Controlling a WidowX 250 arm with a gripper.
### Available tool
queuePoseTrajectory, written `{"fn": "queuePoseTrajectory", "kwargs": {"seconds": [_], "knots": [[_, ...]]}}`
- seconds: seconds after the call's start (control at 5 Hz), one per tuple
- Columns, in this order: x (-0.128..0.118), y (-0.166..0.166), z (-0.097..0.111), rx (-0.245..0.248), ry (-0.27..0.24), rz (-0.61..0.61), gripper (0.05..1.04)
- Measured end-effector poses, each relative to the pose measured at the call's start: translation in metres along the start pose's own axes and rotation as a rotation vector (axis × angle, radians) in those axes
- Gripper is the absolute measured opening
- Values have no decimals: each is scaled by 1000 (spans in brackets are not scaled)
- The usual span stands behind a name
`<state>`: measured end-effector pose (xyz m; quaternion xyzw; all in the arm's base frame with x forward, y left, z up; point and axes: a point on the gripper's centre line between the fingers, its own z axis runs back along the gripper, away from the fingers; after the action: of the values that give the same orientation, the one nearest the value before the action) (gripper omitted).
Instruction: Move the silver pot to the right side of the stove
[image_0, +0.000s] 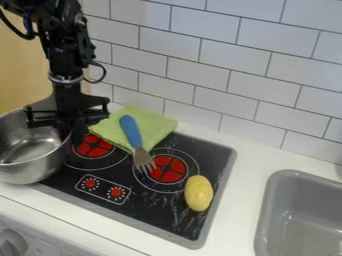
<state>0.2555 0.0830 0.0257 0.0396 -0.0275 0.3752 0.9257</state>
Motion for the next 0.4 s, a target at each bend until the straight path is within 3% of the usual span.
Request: {"fn": "queuePoseTrajectory", "kwargs": {"seconds": [0.2,0.4], "knots": [[-2,0,12,-11,0,23,51],[4,-28,35,-52,-58,-25,51]]}}
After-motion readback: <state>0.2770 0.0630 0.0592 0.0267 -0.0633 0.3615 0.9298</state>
